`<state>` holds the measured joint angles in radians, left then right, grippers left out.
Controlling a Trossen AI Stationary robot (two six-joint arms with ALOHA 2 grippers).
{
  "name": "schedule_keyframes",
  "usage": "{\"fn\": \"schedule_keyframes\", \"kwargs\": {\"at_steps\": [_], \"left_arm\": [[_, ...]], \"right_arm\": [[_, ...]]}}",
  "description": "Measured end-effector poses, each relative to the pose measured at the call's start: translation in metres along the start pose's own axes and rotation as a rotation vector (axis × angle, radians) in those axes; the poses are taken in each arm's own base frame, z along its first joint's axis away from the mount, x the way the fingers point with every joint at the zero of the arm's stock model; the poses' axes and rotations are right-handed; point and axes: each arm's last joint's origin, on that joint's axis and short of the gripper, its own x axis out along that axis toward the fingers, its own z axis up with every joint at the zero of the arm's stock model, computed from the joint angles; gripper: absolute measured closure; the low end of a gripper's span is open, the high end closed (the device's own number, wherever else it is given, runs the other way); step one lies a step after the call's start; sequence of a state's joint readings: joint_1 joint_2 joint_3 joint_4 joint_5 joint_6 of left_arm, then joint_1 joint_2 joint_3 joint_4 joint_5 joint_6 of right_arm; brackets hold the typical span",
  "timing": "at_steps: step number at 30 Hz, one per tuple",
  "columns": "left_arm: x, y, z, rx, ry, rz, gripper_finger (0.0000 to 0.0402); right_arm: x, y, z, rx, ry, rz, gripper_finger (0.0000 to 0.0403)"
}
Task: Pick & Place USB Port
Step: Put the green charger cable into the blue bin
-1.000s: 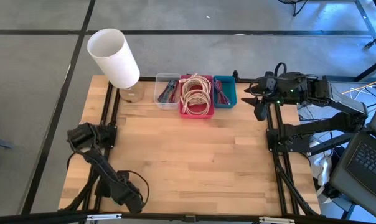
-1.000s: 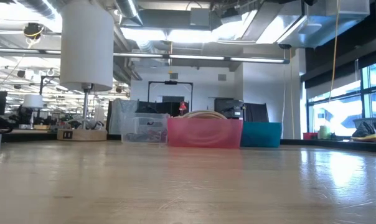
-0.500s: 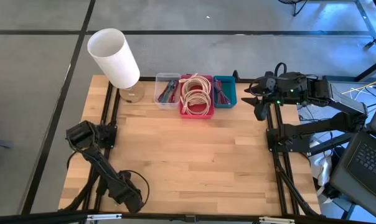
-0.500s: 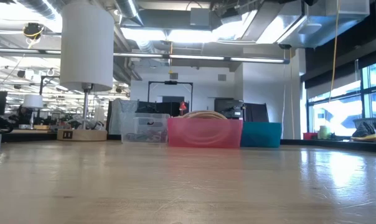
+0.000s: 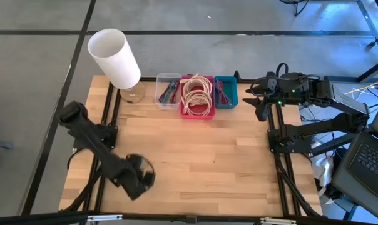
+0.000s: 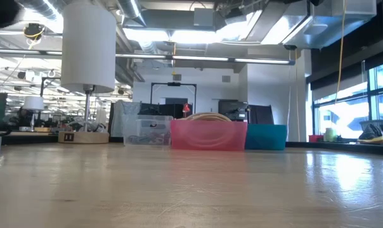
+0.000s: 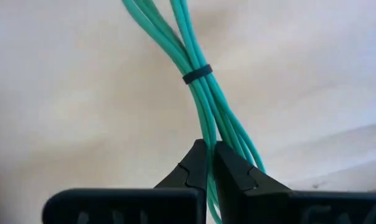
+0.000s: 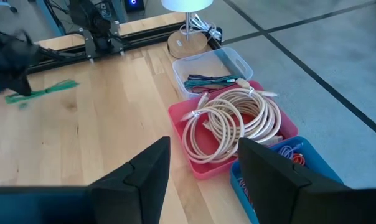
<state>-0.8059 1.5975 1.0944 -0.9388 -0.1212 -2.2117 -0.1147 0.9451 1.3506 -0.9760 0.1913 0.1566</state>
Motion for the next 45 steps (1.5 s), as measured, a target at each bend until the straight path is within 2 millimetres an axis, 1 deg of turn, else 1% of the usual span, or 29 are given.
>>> {"fn": "schedule_keyframes", "kwargs": {"at_steps": [4,6,8,10,13,16,19,21,24,28,33,36,41,45], "left_arm": [[-0.037,-0.017,0.036,0.001,-0.343,-0.399,0.0398],[-0.056,-0.025,0.056,0.047,-0.512,-0.530,0.0398],[-0.071,-0.035,0.076,0.142,-0.631,-0.577,0.0398],[-0.084,-0.049,0.096,0.304,-0.719,-0.591,0.0398],[-0.099,-0.075,0.129,0.553,-0.818,-0.656,0.0398],[-0.108,-0.092,0.163,0.683,-0.903,-0.725,0.0398],[-0.110,-0.101,0.195,0.743,-0.947,-0.786,0.0398],[-0.112,-0.106,0.212,0.780,-0.988,-0.841,0.0398],[-0.114,-0.115,0.233,0.836,-1.053,-0.963,0.0399],[-0.108,-0.124,0.254,0.860,-1.088,-1.068,0.0399],[-0.099,-0.131,0.268,0.873,-1.117,-1.144,0.0399],[-0.099,-0.134,0.273,0.878,-1.122,-1.161,0.0399],[-0.115,-0.136,0.278,0.914,-1.161,-1.148,0.0399],[-0.117,-0.136,0.284,0.938,-1.145,-1.149,0.0399]], "right_arm": [[0.001,0.000,0.001,0.004,-0.005,0.001,0.0210],[0.001,0.000,0.002,0.024,-0.014,0.002,0.0210],[0.001,0.001,0.003,0.038,-0.026,0.013,0.0210],[0.001,0.002,0.005,0.052,-0.044,0.033,0.0210],[0.000,0.003,0.010,0.065,-0.087,0.068,0.0210],[0.000,0.005,0.014,0.077,-0.121,0.126,0.0210],[-0.001,0.006,0.017,0.100,-0.146,0.157,0.0210],[-0.001,0.007,0.018,0.107,-0.164,0.168,0.0210],[-0.002,0.007,0.022,0.110,-0.197,0.174,0.0210],[-0.002,0.008,0.026,0.109,-0.246,0.183,0.0210],[0.005,0.010,0.033,0.112,-0.277,0.188,0.0210],[0.016,0.013,0.036,0.112,-0.267,0.187,0.0210],[0.040,0.019,0.042,0.113,-0.251,0.195,0.0210],[0.056,0.024,0.051,0.123,-0.283,0.234,0.0210]]}}
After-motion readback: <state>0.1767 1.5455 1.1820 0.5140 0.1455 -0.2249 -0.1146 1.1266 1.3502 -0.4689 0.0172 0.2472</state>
